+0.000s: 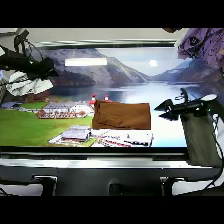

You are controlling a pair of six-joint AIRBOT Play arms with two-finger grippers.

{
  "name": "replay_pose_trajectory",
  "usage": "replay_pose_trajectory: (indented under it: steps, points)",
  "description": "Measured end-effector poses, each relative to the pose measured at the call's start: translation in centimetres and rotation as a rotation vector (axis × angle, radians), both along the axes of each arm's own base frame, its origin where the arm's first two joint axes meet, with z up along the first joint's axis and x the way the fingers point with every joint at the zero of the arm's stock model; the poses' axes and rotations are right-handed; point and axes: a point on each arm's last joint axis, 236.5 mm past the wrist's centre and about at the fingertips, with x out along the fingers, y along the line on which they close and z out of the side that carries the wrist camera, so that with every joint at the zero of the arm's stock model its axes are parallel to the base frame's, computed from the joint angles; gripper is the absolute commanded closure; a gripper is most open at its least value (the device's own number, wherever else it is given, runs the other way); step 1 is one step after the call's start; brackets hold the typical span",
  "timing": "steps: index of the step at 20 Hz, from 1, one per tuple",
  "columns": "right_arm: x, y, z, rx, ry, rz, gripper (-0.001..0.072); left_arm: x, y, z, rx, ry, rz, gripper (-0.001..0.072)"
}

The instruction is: Fold the clothes and pants, and hang the long-sleeved shirts on hangers.

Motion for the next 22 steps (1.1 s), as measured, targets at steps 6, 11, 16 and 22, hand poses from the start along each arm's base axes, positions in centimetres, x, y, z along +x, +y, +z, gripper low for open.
replay_pose_trajectory:
  steps: [6,11,16,22]
  points:
    - [0.3,2.5,-3.2,0.024,-0.001,0.014,0.0199,0.0,0.1,0.0,0.0,0.0,0.001,0.069]
    - [0.6,4.5,-4.6,-0.017,-0.02,0.047,0.0685,0.0,0.1,0.0,-0.001,0.0,0.002,0.069]
    - [3.9,5.3,-0.4,0.002,-0.136,0.038,0.0686,0.0,0.0,0.0,-0.002,0.0,0.001,0.069]
    - [10.8,1.8,9.1,-0.177,-0.317,-0.024,0.0686,0.0,0.0,0.0,-0.002,0.0,0.001,0.0689]
